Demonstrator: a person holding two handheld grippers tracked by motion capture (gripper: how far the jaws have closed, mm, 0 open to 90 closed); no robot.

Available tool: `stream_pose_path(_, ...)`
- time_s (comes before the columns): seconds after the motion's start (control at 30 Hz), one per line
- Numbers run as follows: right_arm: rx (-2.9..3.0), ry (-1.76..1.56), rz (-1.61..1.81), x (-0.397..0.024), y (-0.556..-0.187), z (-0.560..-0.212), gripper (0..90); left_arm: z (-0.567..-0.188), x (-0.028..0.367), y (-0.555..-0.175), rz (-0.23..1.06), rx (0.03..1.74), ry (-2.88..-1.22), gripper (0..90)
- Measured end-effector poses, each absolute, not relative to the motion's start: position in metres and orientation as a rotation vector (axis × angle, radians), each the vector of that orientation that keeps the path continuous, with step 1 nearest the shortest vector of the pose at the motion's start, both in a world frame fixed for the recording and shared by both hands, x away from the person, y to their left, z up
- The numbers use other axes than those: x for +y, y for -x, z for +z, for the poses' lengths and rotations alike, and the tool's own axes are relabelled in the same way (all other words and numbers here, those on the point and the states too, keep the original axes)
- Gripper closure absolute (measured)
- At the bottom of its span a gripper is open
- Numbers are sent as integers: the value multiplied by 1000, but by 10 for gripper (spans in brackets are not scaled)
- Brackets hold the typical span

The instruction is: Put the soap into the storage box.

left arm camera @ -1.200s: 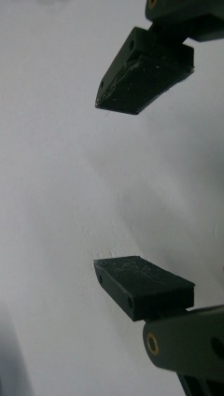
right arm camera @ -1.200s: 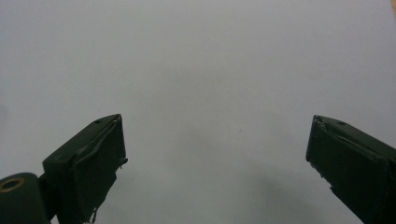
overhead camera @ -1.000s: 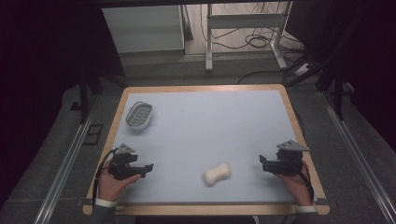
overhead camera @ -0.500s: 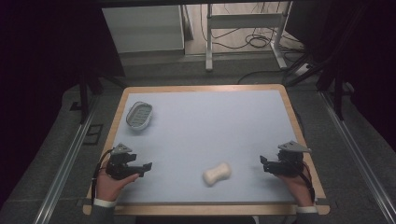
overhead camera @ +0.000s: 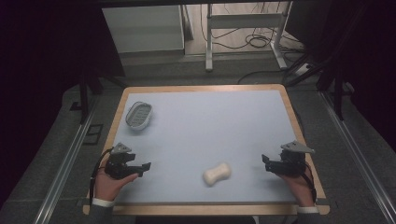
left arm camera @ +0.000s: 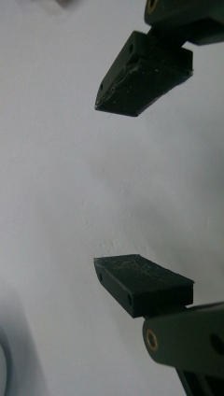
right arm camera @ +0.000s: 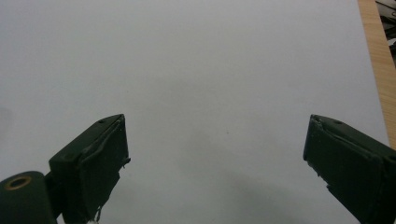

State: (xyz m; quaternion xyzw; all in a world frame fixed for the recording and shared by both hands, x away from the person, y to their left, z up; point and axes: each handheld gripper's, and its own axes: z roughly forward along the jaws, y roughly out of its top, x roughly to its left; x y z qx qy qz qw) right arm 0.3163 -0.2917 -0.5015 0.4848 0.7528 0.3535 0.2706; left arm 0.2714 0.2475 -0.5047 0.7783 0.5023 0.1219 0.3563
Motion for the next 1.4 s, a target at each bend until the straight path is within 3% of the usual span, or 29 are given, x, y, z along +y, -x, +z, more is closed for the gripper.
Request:
stream_pose_path(0.4,2032,-1282,965,-290,-313,-499,72,-474,230,-274,352,1239,-2053,231)
stream_pose_path(1.4,1960,-1337,978,-299,-312,-495,89,-452,186,-282,379,1086,-2133,234)
